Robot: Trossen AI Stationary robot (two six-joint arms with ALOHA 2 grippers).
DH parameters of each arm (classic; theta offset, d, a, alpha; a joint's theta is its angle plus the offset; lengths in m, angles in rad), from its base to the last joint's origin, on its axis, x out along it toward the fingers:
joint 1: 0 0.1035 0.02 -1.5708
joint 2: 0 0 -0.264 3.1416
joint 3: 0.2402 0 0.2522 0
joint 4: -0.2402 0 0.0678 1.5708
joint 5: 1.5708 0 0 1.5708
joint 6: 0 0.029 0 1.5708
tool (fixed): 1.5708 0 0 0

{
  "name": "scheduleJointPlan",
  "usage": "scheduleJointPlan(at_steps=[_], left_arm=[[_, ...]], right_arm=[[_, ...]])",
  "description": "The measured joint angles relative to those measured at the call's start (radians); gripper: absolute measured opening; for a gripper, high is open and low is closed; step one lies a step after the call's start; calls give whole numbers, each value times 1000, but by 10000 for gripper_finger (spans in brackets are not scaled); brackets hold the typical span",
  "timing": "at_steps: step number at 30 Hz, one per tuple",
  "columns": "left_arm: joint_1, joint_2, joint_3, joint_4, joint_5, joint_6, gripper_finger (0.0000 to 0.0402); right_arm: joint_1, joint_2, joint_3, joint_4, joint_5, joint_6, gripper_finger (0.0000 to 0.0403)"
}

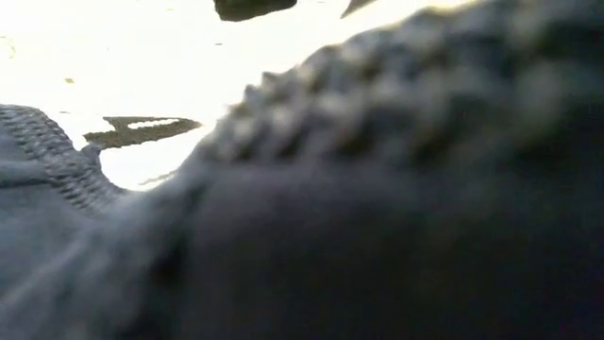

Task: Sort clothes
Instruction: Put the black underwear into the left white laundry organizer

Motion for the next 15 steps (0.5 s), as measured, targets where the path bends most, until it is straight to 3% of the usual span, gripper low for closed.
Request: scheduleJointPlan(at_steps=[6, 15], left_arm=[[34, -125, 92, -149, -102, 88, 2], [102, -188, 161, -384, -380, 188, 1]], right_arm=[[-40, 0, 0, -44, 4, 69, 31], [-57, 0, 0, -101, 116, 97, 148]])
